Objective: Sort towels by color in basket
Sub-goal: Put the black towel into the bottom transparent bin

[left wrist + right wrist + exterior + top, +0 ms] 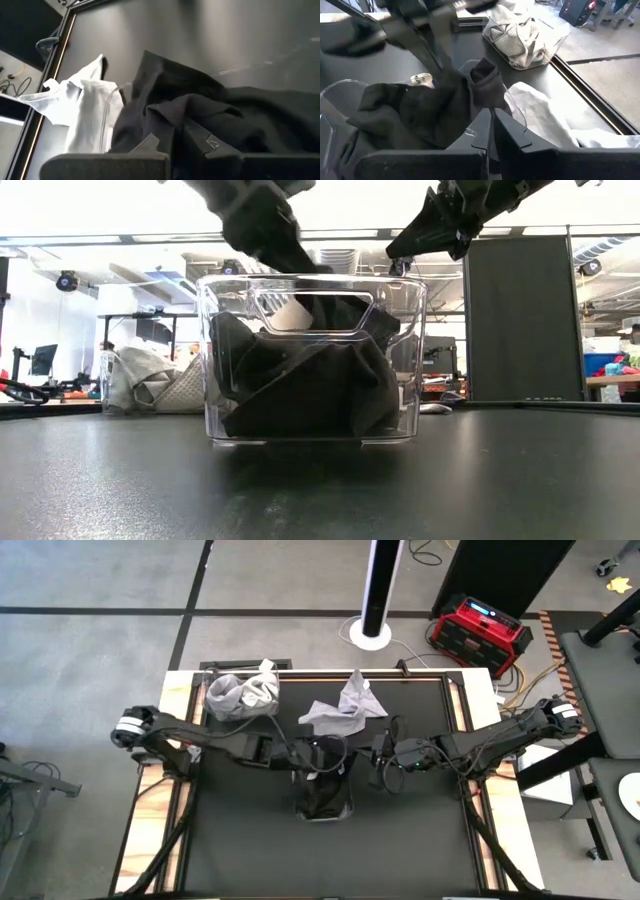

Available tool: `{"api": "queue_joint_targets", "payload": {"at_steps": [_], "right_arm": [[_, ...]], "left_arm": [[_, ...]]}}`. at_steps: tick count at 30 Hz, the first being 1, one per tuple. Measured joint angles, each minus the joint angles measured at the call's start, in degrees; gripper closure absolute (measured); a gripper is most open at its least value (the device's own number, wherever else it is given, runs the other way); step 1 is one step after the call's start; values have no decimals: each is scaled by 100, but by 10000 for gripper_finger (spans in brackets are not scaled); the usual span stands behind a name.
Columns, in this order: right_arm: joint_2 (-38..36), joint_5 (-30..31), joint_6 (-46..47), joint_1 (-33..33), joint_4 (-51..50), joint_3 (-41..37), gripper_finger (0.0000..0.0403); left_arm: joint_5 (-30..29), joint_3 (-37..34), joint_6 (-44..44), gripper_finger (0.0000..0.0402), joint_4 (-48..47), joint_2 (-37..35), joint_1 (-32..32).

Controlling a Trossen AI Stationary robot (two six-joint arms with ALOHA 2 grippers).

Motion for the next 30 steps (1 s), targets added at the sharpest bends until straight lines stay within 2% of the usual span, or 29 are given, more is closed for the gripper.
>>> {"api": "queue_joint_targets", "payload": {"at_steps": [5,15,24,30], "right_arm": [[0,-2,2,2,-1,-27,390],[0,-2,55,1,-62,-43,390],[0,-3,57,2,-77,-48,390],[0,-2,56,2,-79,-52,390]], "left_arm": [[0,239,80,401,172,506,117],[266,580,22,402,-127,1227,149],[270,561,-90,402,-112,1493,217],[555,552,-151,401,-237,1564,224]]}}
